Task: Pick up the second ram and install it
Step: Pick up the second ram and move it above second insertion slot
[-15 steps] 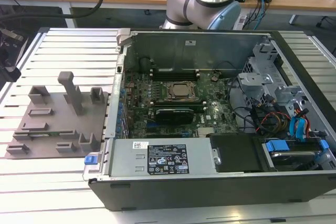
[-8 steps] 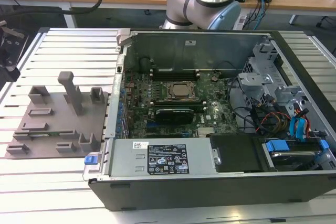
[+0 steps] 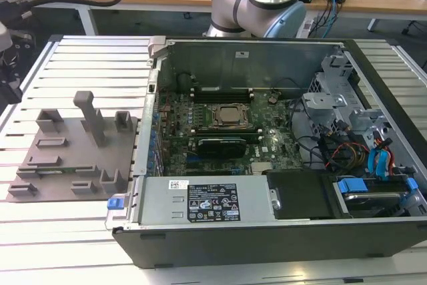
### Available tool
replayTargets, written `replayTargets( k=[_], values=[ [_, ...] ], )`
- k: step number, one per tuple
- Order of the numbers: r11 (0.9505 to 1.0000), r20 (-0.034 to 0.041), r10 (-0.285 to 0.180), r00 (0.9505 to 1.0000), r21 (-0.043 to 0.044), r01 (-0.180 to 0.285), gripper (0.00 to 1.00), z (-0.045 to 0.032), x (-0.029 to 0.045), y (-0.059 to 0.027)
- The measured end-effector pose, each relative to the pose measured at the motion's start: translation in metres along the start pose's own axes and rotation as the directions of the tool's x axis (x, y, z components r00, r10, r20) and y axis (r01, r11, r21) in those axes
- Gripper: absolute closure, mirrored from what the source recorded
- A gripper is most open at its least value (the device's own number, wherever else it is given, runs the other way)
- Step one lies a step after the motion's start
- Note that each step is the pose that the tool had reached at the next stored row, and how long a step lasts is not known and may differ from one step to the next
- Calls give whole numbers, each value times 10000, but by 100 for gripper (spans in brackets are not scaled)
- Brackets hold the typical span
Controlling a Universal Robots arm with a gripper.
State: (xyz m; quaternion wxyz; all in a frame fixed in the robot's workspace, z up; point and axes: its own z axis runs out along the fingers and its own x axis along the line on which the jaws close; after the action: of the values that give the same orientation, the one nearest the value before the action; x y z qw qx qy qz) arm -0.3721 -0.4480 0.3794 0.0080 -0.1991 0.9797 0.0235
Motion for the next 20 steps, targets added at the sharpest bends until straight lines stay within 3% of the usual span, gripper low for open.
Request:
replayTargets(
  k=[2,5,7,9,11,14,16,18,19,20],
  values=[
    [9981,-26,-613,9981,-17,613,90,0,0,0],
    [9910,-54,-1335,9910,-38,1335,90,1,0,0],
    [9843,-71,-1766,9843,-51,1765,90,0,0,0],
    [9740,-90,-2265,9740,-68,2265,90,0,0,0],
    [9609,-108,-2767,9609,-86,2767,90,0,0,0],
    [9318,-138,-3630,9317,-120,3628,90,1,0,0],
    [9214,-146,-3886,9213,-131,3884,90,0,0,0],
    [9059,-158,-4234,9058,-147,4232,90,0,0,0],
    [8971,-163,-4418,8970,-155,4416,90,1,0,0],
    [8825,-172,-4702,8824,-168,4699,90,1,0,0]
  ],
)
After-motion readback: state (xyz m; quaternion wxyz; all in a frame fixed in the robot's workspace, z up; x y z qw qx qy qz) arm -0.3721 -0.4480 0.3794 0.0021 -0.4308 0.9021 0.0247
